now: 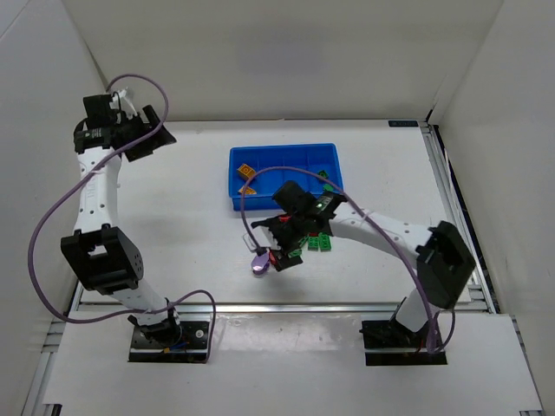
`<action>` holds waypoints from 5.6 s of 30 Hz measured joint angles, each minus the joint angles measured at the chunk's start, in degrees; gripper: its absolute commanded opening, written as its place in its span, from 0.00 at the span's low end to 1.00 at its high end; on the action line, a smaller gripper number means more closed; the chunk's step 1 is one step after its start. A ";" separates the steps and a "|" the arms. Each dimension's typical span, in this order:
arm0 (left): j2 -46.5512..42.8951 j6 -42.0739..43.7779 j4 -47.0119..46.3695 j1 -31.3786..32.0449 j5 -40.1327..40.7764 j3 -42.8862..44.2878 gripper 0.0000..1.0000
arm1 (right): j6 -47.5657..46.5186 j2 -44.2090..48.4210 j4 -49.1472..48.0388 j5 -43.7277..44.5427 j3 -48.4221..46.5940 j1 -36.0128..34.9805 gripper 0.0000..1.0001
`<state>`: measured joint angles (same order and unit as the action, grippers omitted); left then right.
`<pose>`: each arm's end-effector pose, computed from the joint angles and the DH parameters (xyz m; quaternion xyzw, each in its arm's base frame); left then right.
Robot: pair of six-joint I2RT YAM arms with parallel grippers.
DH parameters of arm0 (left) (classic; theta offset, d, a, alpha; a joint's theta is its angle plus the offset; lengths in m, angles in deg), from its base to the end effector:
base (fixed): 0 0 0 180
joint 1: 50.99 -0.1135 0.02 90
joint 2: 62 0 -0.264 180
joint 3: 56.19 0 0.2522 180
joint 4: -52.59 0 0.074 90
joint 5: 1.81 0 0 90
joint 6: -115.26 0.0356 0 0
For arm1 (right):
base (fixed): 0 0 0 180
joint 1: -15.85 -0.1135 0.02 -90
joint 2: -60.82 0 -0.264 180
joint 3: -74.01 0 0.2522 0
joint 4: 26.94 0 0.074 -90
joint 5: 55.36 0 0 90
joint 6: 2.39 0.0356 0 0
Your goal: Sort the legos into containers by color
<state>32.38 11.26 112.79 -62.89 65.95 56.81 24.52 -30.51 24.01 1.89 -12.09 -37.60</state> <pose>0.3542 0.0609 0.3863 -0.1235 0.8899 -0.1832 0.3991 0.1841 0.2807 0.2681 -0.8239 0.4130 0.2453 0.3007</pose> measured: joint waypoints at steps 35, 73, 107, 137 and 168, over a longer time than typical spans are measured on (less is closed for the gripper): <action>-0.42 3.02 2.89 -2.62 -9.94 -8.96 0.90 | -6.47 -23.26 -3.80 2.62 -8.15 -4.46 0.27; -4.68 13.38 1.44 8.74 -12.98 -16.44 0.89 | 57.37 -40.85 -13.20 10.23 -46.42 21.24 0.61; -4.85 28.41 -17.29 48.87 7.74 -38.29 0.79 | 59.91 -1.92 -4.74 11.32 -21.38 55.87 0.87; 1.84 28.41 -18.56 50.40 10.27 -33.62 0.29 | 60.41 -2.95 -1.44 4.66 -20.15 59.95 0.85; 38.14 16.09 -8.15 33.57 6.34 23.52 0.57 | 43.80 3.52 1.16 -2.40 -9.53 43.28 0.83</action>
<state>70.53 27.34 104.64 -29.32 72.29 80.33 68.32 -26.99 25.17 -0.51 -21.62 5.67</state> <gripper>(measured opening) 0.471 0.837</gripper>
